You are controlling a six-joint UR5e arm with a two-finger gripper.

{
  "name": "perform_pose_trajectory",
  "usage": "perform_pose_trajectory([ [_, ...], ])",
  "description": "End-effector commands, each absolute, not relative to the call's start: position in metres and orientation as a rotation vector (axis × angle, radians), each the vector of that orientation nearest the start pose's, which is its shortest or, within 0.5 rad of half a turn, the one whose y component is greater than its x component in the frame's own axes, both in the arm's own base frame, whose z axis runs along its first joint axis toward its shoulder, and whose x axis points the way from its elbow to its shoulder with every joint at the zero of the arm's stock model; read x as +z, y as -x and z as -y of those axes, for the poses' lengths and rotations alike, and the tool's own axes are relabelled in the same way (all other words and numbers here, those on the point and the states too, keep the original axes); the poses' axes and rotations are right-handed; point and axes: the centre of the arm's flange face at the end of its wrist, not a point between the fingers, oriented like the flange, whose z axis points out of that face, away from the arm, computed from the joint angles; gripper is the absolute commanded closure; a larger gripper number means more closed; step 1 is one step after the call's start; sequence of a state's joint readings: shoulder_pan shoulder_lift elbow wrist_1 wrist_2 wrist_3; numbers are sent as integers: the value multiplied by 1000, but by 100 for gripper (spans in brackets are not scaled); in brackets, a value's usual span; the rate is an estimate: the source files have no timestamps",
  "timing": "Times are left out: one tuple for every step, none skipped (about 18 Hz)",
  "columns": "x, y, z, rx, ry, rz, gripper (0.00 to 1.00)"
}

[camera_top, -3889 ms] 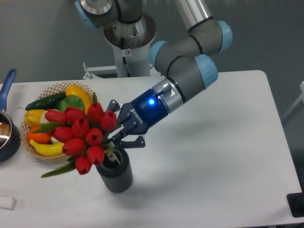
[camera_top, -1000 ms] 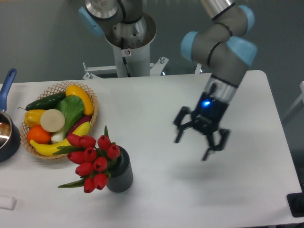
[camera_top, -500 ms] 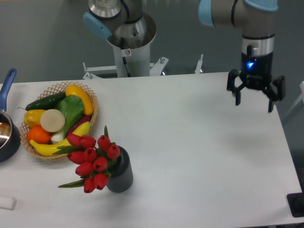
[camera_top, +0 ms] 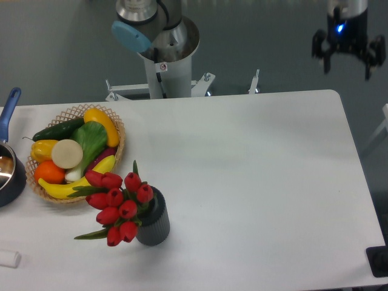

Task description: Insert the flowers into the vase

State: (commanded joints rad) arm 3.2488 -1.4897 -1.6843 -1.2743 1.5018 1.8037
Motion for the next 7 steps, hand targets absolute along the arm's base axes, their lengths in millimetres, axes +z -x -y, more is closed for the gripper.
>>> perform_pose_trajectory([
  [506, 487, -77, 396, 3090, -220, 0],
  [511, 484, -62, 384, 3096, -213, 0],
  [512, 480, -50, 350, 3101, -198, 0],
  [519, 472, -41, 334, 3104, -176, 0],
  [524, 468, -31, 318, 3108, -154, 0],
  [526, 467, -22, 296, 3109, -139, 0],
  [529, 465, -16, 268, 3109, -123, 0],
])
